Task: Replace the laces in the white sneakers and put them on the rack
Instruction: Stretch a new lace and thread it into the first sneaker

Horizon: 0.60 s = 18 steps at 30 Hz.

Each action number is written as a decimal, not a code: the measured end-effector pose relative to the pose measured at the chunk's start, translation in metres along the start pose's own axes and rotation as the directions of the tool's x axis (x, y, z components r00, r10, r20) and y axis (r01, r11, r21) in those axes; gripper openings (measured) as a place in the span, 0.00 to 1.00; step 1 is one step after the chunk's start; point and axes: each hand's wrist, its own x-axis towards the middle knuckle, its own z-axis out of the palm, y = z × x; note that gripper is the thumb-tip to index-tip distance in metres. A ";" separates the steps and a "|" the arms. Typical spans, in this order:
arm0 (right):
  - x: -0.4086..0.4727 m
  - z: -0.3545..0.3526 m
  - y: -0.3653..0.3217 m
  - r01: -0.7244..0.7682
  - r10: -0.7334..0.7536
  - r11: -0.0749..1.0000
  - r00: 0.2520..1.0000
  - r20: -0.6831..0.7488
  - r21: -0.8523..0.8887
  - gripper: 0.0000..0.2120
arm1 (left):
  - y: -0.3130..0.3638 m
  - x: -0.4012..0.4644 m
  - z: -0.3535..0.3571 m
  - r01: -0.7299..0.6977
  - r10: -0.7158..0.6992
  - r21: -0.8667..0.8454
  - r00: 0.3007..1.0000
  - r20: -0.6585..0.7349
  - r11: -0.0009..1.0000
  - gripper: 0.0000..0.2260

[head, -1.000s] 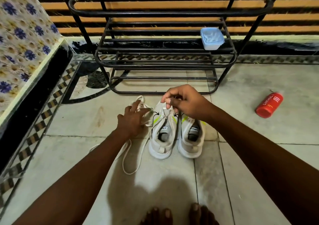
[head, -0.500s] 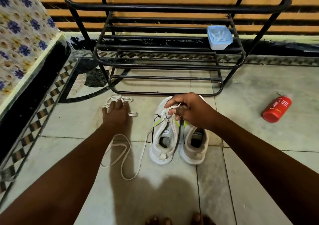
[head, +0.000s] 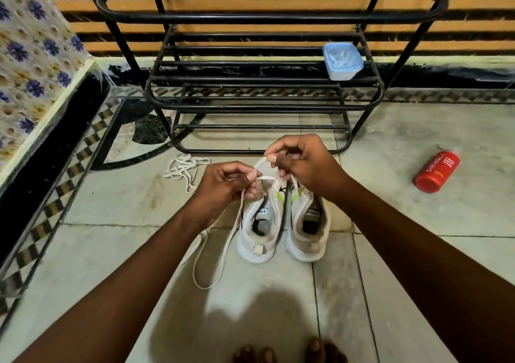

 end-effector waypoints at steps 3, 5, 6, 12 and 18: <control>-0.002 -0.010 0.004 -0.042 0.044 0.998 0.998 -0.039 0.048 0.04 | -0.005 0.003 -0.013 0.001 0.025 0.199 0.991 -0.130 0.980 0.05; -0.003 -0.013 0.010 -0.069 0.070 0.997 0.995 -0.068 0.025 0.05 | -0.009 0.005 -0.019 0.027 0.022 0.320 0.989 -0.147 0.947 0.08; -0.004 -0.012 0.012 -0.069 0.068 0.998 0.995 -0.074 -0.004 0.05 | -0.008 0.005 -0.019 0.036 0.007 0.339 0.992 -0.127 0.940 0.06; -0.006 0.006 0.019 0.033 -0.042 0.985 0.998 -0.051 -0.171 0.03 | 0.008 0.003 0.014 -0.009 0.014 0.173 0.999 -0.032 0.985 0.15; -0.010 0.005 0.031 -0.019 -0.029 0.982 0.969 -0.247 -0.189 0.04 | 0.012 0.006 0.030 0.000 0.022 0.114 0.980 -0.196 0.994 0.08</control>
